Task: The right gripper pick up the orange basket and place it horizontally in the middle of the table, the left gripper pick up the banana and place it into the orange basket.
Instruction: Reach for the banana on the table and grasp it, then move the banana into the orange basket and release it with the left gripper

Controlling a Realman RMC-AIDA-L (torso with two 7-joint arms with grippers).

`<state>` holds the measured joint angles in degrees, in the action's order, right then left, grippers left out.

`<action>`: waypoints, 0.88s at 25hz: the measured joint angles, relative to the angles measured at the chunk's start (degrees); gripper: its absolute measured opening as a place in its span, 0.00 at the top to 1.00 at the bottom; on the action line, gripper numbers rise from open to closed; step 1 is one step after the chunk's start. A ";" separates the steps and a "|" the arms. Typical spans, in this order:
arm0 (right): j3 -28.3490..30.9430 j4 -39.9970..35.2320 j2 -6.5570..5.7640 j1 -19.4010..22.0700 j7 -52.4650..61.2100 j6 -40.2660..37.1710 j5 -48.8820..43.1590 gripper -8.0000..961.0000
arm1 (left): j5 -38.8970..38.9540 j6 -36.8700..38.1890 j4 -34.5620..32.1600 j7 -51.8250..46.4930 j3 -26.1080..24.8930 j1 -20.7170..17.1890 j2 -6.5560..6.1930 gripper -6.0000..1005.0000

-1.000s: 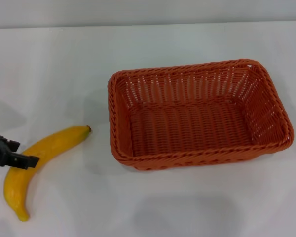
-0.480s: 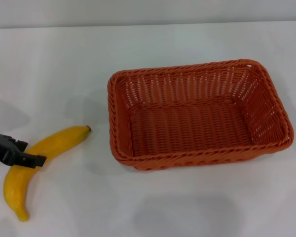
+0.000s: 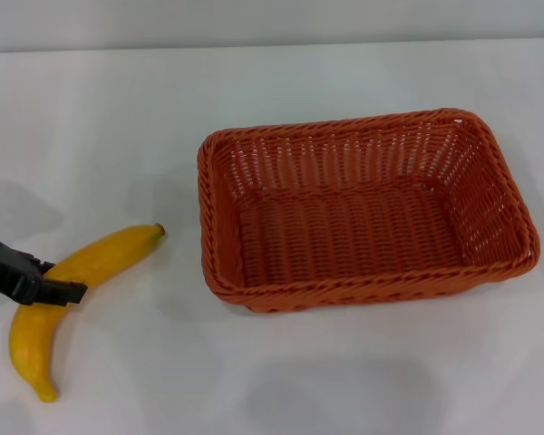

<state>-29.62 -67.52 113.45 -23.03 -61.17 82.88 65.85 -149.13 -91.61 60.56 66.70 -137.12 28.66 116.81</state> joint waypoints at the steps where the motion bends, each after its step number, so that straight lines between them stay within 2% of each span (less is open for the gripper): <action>1: 0.00 0.01 0.00 0.00 0.00 0.00 0.01 0.12 | 0.02 0.02 0.00 -0.01 -0.08 0.00 0.00 0.48; 7: 0.45 0.03 0.02 0.13 0.06 0.26 0.05 0.12 | 0.80 -0.95 4.33 -1.16 -2.63 -0.63 -0.25 0.48; 12: 0.60 0.03 -0.04 0.13 0.08 0.56 0.13 0.12 | 1.97 -8.04 14.18 -1.74 -7.89 -0.90 -0.65 0.48; 16: 0.61 0.03 -0.11 -0.15 -0.08 0.59 0.80 0.12 | 4.69 -14.06 21.58 -3.01 -8.53 -0.43 -1.41 0.48; 19: 0.63 0.03 -0.22 -0.61 -0.53 0.59 1.58 0.12 | 7.11 -18.34 23.02 -5.87 -7.92 2.54 -3.03 0.48; 22: 0.62 0.03 -0.25 -1.04 -1.25 0.56 1.90 0.12 | 7.89 -20.98 22.18 -7.90 -7.78 6.82 -3.94 0.48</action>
<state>-29.00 -67.49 113.20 -24.07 -62.41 83.45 67.75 -141.23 -112.59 82.74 58.80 -144.90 35.48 112.87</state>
